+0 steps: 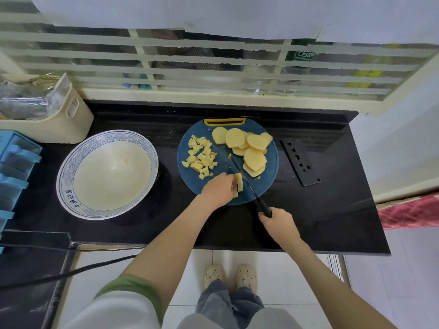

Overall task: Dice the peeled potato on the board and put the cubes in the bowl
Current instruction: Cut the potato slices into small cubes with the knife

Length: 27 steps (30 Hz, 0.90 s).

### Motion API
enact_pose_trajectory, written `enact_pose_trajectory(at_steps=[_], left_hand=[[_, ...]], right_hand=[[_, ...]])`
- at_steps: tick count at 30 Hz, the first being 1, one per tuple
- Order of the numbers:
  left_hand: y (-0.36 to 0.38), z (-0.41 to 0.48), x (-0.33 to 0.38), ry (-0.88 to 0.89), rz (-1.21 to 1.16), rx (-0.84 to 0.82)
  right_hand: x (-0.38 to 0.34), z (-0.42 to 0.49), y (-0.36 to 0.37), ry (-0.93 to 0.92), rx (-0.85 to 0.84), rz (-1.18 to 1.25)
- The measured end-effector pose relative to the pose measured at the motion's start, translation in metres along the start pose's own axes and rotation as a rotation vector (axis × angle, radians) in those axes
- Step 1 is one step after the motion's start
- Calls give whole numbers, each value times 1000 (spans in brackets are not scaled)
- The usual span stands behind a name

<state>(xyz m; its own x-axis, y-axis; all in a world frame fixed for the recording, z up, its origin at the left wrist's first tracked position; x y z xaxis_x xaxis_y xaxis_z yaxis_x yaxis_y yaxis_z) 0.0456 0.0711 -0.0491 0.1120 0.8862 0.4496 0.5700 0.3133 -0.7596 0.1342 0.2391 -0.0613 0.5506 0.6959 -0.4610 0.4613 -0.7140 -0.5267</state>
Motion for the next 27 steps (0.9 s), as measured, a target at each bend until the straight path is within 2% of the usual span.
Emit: enact_pose_trajectory(at_steps=[4, 9, 14, 17, 19, 21, 23, 25, 27], left_hand=[[-6, 5, 6, -35, 102, 85], [1, 2, -1, -103, -45, 123], [-1, 4, -3, 46, -110, 108], [-3, 7, -2, 94, -11, 33], [-4, 10, -2, 88, 73, 70], [-7, 7, -1, 27, 61, 220], [-6, 2, 1, -134, 39, 301], [2, 0, 2, -305, 15, 191], [11, 4, 5, -360, 35, 91]], right_hand=[[2, 1, 0, 10, -4, 6], [4, 0, -1, 22, -8, 7], [4, 0, -4, 29, 1, 51], [4, 0, -5, 29, 8, 56], [2, 0, -5, 26, 4, 56], [1, 0, -4, 17, 5, 56], [0, -1, -5, 10, 11, 53], [0, -2, -4, 9, 10, 48], [2, -3, -5, 13, 12, 51]])
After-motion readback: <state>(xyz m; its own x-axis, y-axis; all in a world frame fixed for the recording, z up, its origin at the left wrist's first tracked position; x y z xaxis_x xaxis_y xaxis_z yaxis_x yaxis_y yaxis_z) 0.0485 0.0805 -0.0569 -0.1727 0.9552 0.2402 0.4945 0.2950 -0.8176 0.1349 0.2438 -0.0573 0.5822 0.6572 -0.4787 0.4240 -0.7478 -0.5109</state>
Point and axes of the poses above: each hand's wrist, its own z-axis towards the middle knuckle, its own y-axis out of the palm, x = y × z, the point moved 4 cm from there along z, towards the middle knuckle, and after that the axes turned 6 degrees about -x, right-handed, at the moved point
